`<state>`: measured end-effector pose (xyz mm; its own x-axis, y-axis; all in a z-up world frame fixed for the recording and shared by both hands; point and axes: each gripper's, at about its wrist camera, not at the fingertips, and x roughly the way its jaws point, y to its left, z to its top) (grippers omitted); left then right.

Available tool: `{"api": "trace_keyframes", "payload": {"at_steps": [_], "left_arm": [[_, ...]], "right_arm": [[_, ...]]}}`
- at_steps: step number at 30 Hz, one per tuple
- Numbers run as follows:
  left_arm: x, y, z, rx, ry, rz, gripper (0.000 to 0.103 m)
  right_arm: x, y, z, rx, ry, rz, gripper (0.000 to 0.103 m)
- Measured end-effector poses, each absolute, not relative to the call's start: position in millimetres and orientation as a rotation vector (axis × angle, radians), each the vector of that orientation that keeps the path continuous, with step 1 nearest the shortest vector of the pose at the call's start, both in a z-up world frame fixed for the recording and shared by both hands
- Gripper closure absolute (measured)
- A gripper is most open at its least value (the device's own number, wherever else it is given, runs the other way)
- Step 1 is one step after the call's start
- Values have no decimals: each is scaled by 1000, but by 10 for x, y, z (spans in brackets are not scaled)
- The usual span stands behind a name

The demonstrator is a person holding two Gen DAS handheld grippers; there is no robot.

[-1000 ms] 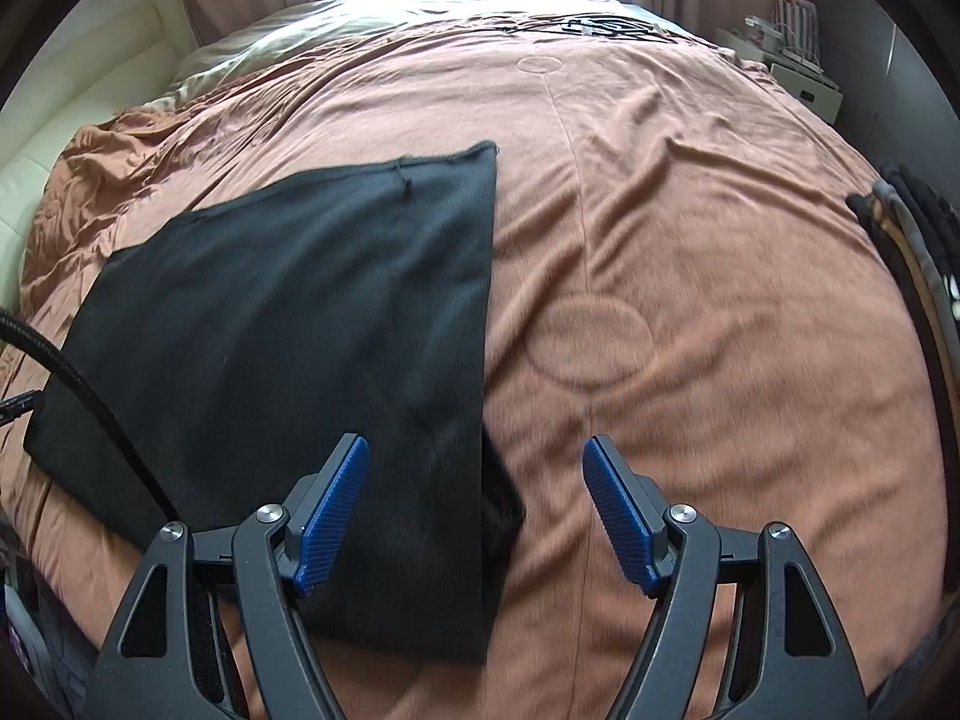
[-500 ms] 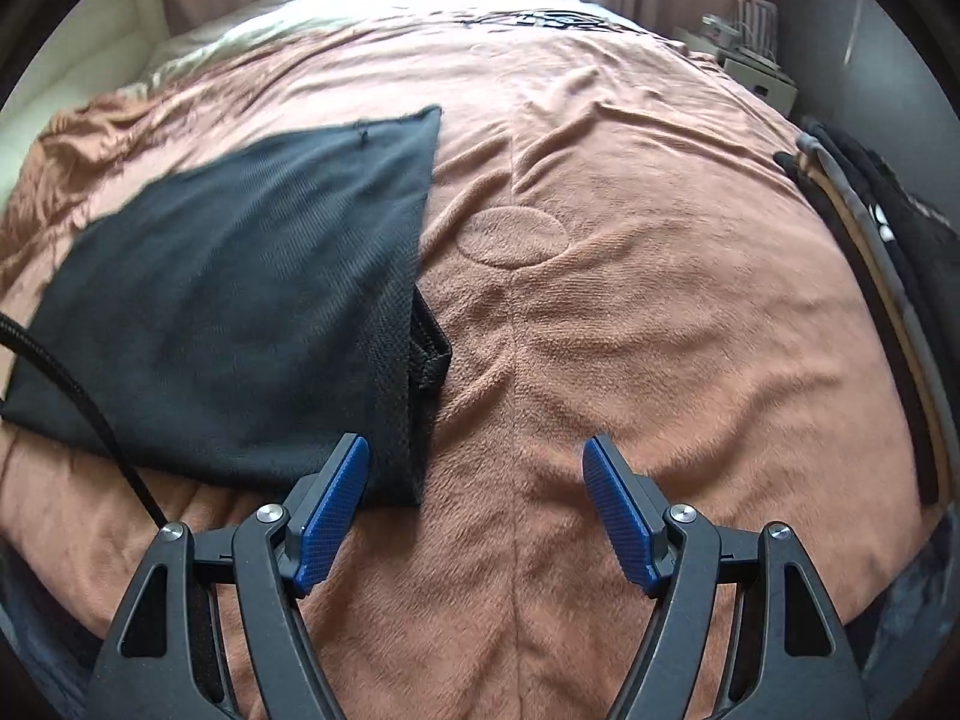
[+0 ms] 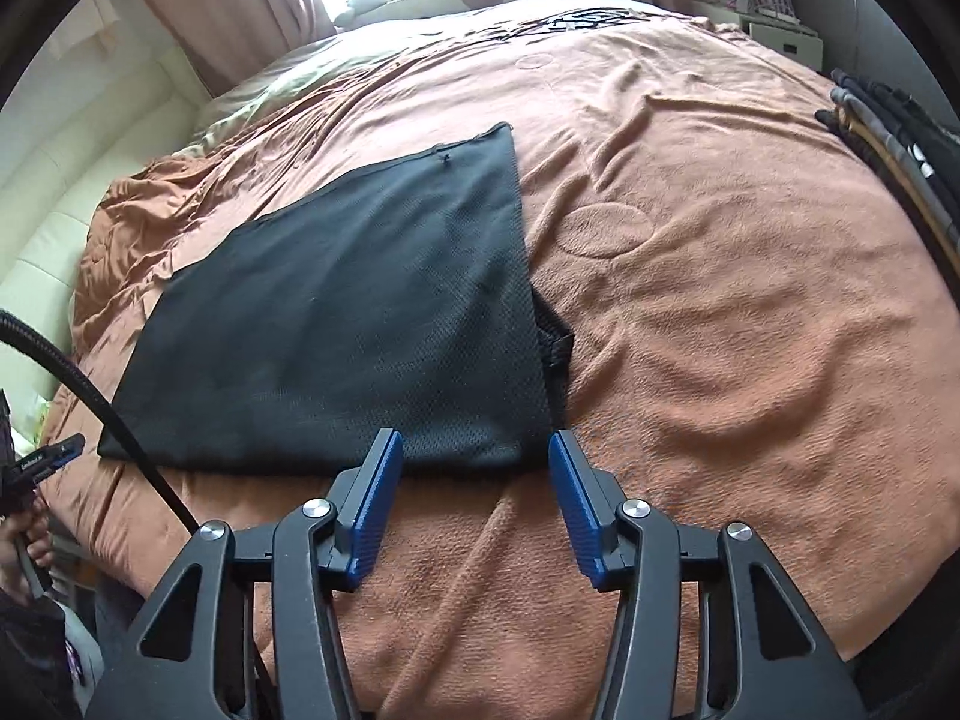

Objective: Fold small clothes
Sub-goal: 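Open both tools and release the folded shirt onto the bed, then close both tools on the folded shirt's side edge to fold it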

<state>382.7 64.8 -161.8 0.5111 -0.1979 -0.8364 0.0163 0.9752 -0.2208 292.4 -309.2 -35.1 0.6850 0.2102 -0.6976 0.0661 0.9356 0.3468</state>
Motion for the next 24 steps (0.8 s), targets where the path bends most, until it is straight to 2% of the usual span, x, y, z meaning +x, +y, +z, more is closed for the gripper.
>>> {"api": "trace_keyframes", "payload": {"at_steps": [6, 8, 24], "left_arm": [[3917, 597, -1803, -226, 1082, -147, 63], [3932, 587, -1878, -243, 1099, -151, 63], [3994, 547, -1932, -312, 1101, -182, 65]], "right_arm": [[3020, -3155, -428, 428, 835, 98, 56], [3060, -3188, -469, 457, 842, 102, 60], [3104, -3352, -570, 607, 847, 92, 60]]}}
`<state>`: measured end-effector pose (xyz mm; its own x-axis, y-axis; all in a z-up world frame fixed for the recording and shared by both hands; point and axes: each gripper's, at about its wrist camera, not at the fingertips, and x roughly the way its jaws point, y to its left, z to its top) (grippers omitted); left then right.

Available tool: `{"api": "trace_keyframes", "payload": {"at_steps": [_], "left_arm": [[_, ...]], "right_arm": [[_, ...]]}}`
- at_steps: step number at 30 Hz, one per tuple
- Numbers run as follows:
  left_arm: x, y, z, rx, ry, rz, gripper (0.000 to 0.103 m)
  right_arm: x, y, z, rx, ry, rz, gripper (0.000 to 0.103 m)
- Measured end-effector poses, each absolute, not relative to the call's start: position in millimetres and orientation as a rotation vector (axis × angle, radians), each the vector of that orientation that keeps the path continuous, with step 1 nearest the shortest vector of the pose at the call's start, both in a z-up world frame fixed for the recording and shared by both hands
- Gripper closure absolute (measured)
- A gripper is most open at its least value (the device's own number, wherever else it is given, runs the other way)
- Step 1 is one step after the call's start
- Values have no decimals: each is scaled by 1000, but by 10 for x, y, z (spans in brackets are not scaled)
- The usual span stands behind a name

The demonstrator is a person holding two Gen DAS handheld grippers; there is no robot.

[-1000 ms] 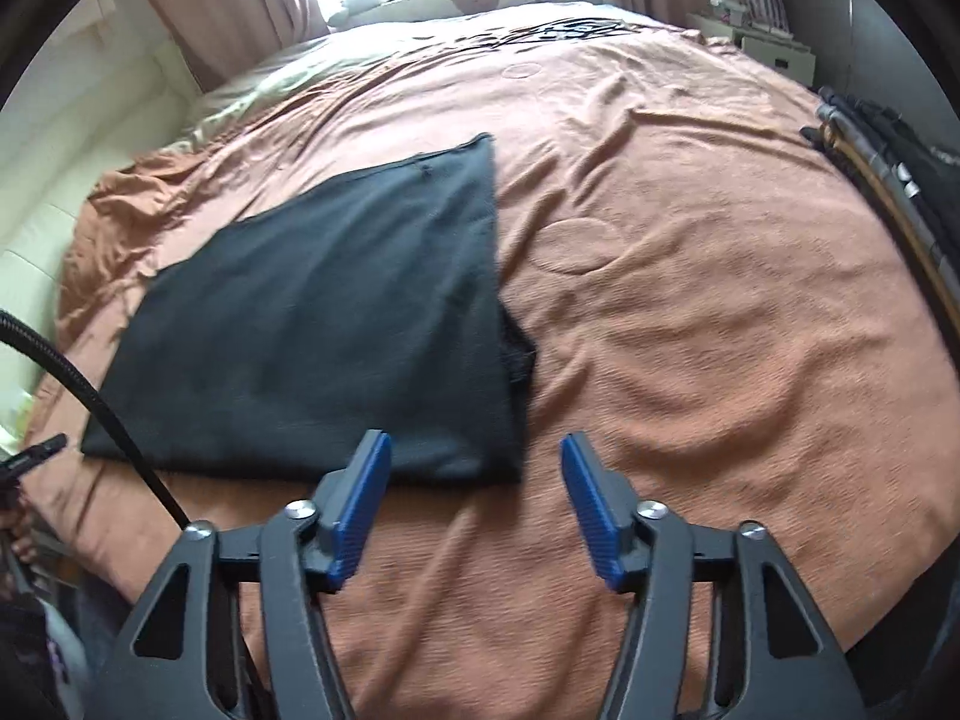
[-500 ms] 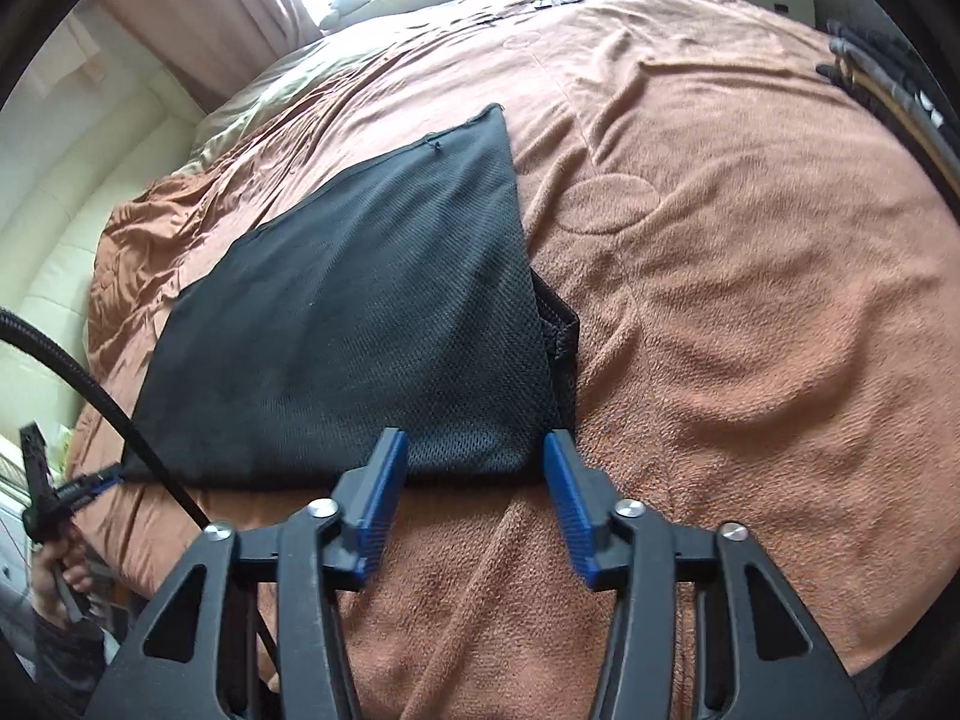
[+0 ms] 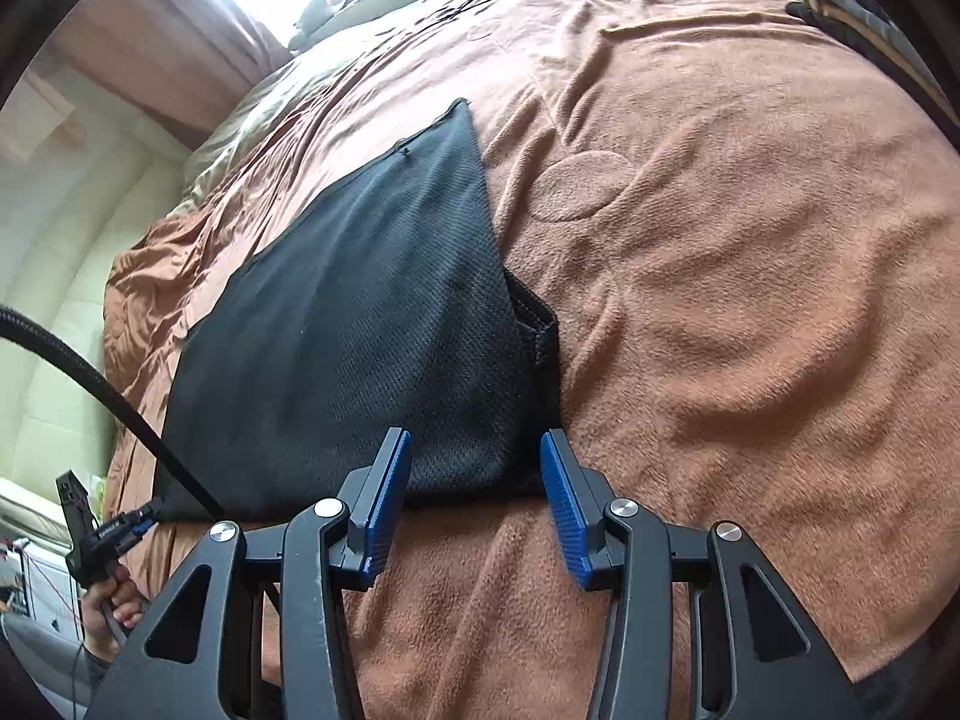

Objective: Fold small clothes
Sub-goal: 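Close both tools on the folded shirt's side edge to fold it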

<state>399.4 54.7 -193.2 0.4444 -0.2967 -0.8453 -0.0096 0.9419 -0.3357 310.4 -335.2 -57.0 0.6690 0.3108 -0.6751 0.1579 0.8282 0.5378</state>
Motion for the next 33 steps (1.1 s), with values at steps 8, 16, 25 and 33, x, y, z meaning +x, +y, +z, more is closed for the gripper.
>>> {"api": "trace_keyframes", "payload": {"at_steps": [8, 16, 25, 33], "left_arm": [[3946, 592, -1936, -345, 1093, -181, 68], [3881, 661, -1938, -378, 1098, -197, 68], [3911, 643, -1944, -393, 1098, -182, 68], [3831, 727, -1945, -476, 1083, -185, 68]], "right_arm": [[2995, -3391, -664, 668, 856, 97, 60], [2932, -3635, -933, 997, 818, 161, 60], [2976, -3687, -1008, 1025, 793, 150, 60], [2951, -3514, -844, 932, 699, 113, 60]]}}
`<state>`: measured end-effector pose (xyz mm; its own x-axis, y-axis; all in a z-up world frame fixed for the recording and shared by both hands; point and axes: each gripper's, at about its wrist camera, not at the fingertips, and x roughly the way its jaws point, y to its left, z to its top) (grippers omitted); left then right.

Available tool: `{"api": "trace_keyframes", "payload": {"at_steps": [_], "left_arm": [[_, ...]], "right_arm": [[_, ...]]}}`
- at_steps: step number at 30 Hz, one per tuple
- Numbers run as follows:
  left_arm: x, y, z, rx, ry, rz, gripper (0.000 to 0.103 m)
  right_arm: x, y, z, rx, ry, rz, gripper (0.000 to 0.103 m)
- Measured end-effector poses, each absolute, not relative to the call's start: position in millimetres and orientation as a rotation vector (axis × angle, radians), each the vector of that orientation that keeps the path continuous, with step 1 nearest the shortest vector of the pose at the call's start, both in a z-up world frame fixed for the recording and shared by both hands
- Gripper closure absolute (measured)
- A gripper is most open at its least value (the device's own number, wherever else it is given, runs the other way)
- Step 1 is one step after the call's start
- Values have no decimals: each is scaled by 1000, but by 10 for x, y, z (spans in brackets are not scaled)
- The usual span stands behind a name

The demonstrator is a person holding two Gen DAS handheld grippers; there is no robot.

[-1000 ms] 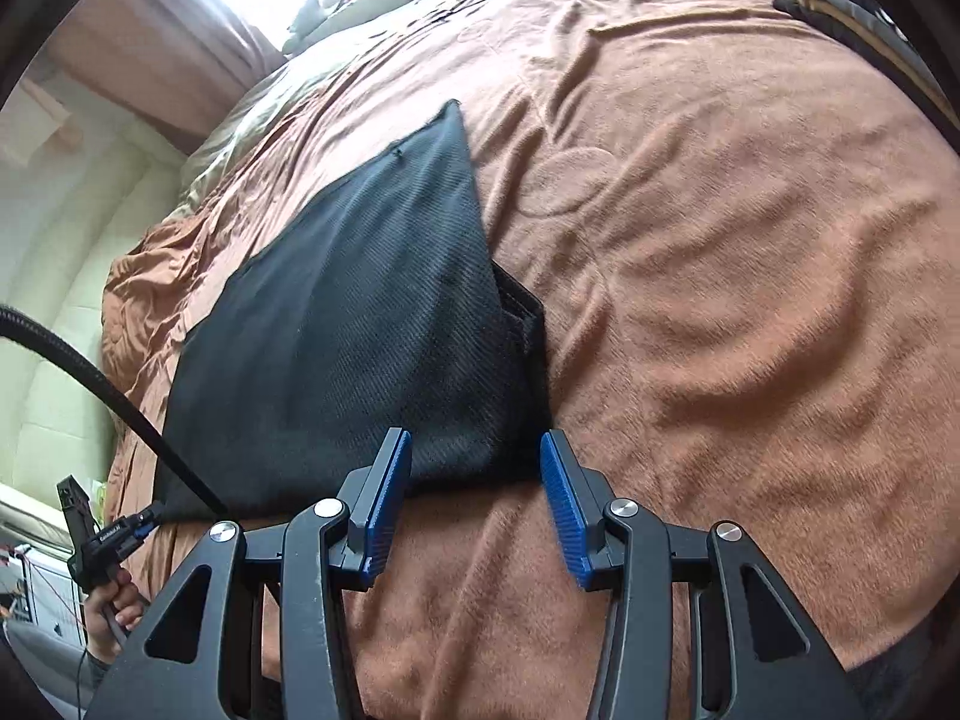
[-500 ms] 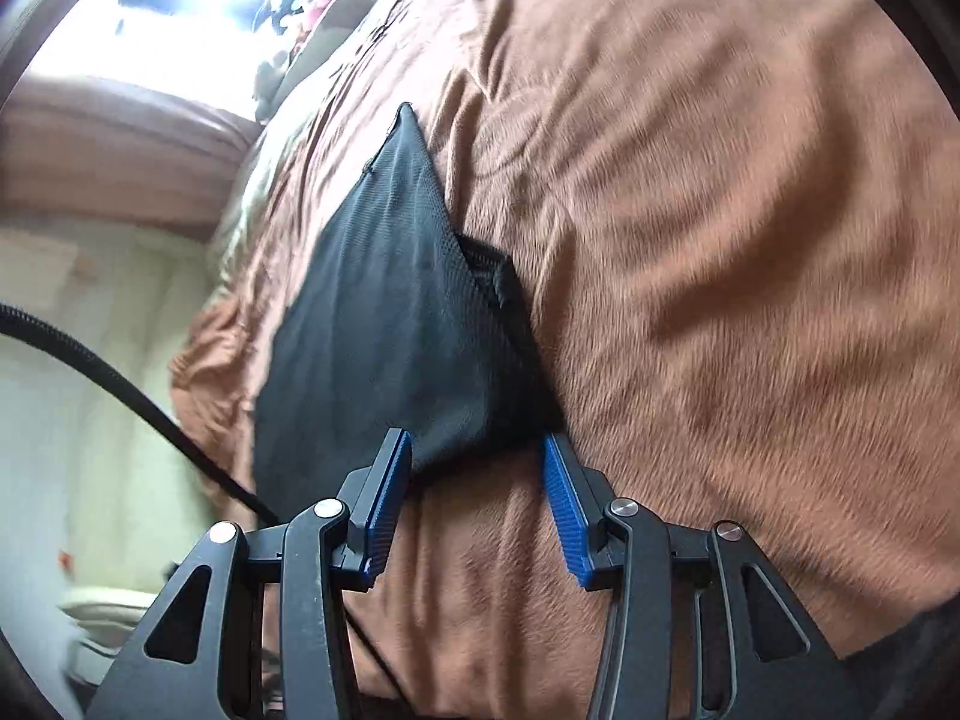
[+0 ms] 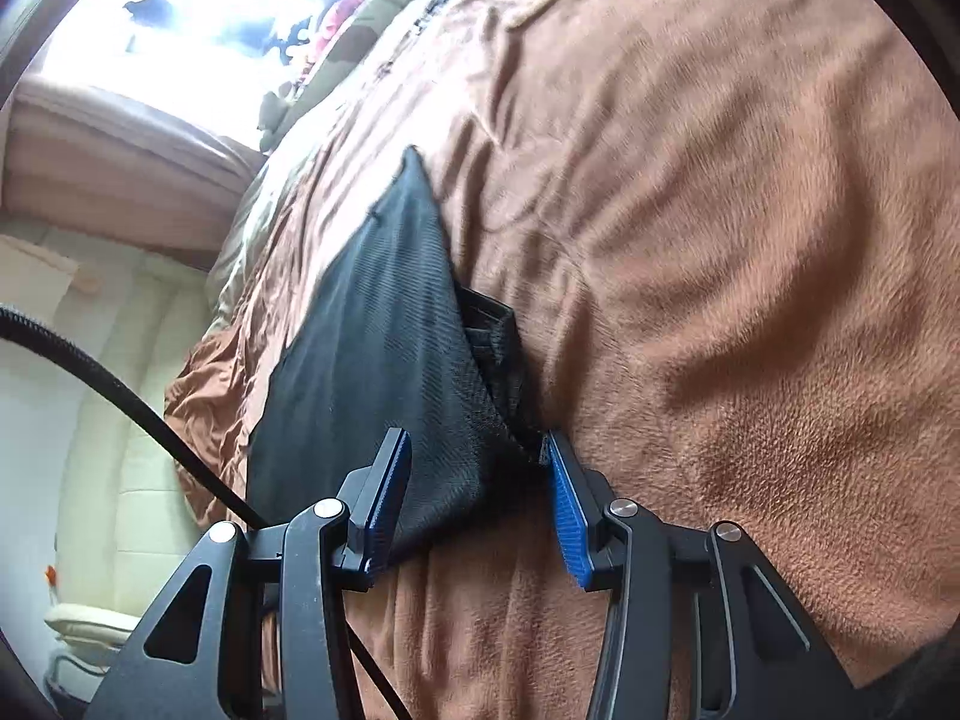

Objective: Fold small clothes
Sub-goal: 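Close both tools on the folded shirt's side edge to fold it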

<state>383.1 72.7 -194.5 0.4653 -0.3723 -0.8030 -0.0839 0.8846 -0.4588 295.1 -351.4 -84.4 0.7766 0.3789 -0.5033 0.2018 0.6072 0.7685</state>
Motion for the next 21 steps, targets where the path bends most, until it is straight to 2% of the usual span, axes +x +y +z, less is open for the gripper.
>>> {"api": "trace_keyframes", "payload": {"at_steps": [8, 10, 11, 13, 14, 15, 21], "left_arm": [[3815, 755, -1968, -522, 1053, -185, 68], [3829, 726, -1963, -509, 1046, -175, 71], [3842, 711, -1960, -494, 1041, -162, 75], [3866, 700, -1968, -476, 1036, -132, 84], [3863, 705, -1963, -478, 1032, -126, 86], [3861, 701, -1955, -471, 1028, -119, 92], [3829, 697, -1852, -443, 990, -99, 98]], "right_arm": [[2952, -3265, -852, 786, 693, 81, 60], [3006, -3204, -843, 741, 718, 54, 72], [3051, -3206, -824, 727, 726, 40, 75], [3103, -3196, -826, 709, 736, 7, 89], [3091, -3192, -810, 706, 738, 0, 91], [3103, -3184, -798, 700, 740, -8, 95], [3069, -3001, -546, 602, 729, -27, 100]]}}
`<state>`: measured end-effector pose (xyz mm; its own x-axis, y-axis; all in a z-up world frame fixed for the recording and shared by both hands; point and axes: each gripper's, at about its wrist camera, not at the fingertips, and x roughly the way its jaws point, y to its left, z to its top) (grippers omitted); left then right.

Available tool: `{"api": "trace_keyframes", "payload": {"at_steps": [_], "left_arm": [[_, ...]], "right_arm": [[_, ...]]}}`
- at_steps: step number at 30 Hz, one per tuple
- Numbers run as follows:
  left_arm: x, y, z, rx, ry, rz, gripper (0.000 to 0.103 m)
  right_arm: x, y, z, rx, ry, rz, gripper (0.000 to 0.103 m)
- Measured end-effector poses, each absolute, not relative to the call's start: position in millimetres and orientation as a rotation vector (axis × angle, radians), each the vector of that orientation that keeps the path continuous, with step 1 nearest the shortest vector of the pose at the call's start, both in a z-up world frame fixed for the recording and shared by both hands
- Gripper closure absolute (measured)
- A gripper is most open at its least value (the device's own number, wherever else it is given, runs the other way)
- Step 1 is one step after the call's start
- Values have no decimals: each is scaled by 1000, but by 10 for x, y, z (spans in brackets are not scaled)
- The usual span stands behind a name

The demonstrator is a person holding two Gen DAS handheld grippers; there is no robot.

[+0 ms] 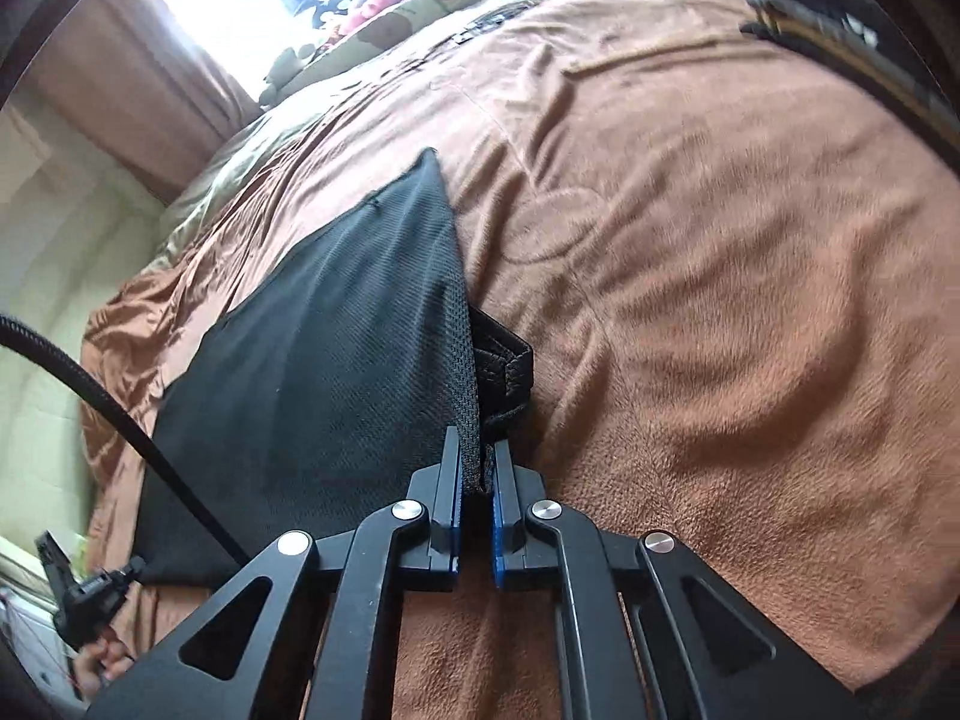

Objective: Fold small clothes
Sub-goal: 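Close both tools on the folded shirt's side edge to fold it, then open both tools and release the side edge onto the shirt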

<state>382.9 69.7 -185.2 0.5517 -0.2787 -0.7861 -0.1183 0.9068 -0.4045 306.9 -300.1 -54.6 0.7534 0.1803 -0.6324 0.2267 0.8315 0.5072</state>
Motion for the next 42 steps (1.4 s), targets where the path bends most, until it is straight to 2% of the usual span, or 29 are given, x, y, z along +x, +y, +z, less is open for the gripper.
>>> {"api": "trace_keyframes", "payload": {"at_steps": [21, 33, 35, 36, 38, 39, 40, 42], "left_arm": [[3381, 1035, -1556, -457, 945, -128, 98], [3229, 1148, -1777, -524, 974, -159, 98], [3243, 1126, -1820, -523, 984, -173, 98], [3249, 1130, -1841, -528, 988, -176, 98], [3258, 1160, -1880, -556, 997, -192, 97], [3260, 1171, -1893, -564, 1002, -196, 92], [3259, 1187, -1909, -576, 1005, -204, 85], [3244, 1205, -1925, -598, 998, -225, 76]], "right_arm": [[2628, -2978, -413, 528, 769, 49, 100], [2508, -2936, -499, 493, 848, 20, 99], [2490, -2917, -432, 465, 851, -2, 95], [2478, -2912, -385, 449, 847, -20, 87], [2437, -2928, -261, 424, 812, -60, 66], [2420, -2940, -207, 424, 794, -68, 51], [2391, -2939, -145, 420, 772, -77, 45], [2385, -2884, -31, 392, 750, -70, 45]]}}
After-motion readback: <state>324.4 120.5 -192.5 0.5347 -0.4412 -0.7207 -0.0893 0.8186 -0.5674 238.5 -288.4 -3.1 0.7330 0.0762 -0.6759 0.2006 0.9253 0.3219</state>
